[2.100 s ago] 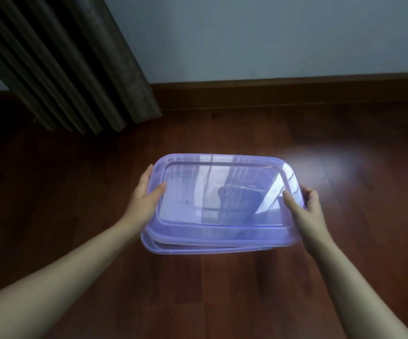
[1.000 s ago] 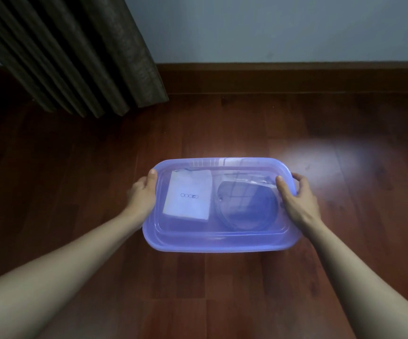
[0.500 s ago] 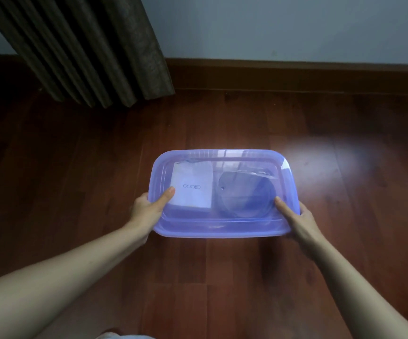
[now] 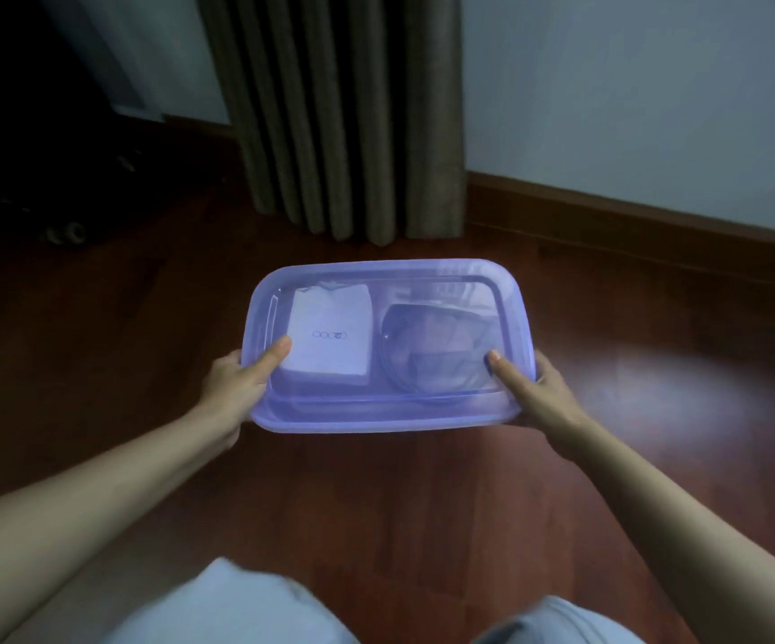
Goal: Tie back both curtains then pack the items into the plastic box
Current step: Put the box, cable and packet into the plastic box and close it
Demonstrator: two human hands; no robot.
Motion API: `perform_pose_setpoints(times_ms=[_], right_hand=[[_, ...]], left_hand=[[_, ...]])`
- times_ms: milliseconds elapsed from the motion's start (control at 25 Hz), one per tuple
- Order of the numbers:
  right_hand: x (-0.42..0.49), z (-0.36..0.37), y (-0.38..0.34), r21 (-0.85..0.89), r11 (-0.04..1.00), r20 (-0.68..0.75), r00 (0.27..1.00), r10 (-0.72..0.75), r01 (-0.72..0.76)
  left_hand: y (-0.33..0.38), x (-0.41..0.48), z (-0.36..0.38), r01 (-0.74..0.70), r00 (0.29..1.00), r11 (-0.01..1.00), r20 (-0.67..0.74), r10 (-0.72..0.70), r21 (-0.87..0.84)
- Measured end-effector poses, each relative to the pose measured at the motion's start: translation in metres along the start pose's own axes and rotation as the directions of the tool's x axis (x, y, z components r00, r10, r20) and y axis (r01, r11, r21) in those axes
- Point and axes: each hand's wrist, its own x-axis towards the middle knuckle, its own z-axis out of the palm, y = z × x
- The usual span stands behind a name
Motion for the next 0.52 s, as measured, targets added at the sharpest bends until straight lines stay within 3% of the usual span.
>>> perform_pose_setpoints(times_ms=[280,520], right_hand=[[0.014,0.163,-0.122,-0.112,0.994,0.368,0.929,0.036,0.006],[0.027,0.261,-0.159,-0.092,0.975,0.357,0.907,0.223,-0.203]], left_hand=[[0.035,0.008,-0.178,0.085,0.954,0.989,-0.276,-0.115,-0.118],[0.02,0.042,-0.246,0.127,0.889,0.93,-0.376,-0.261,-0.344]])
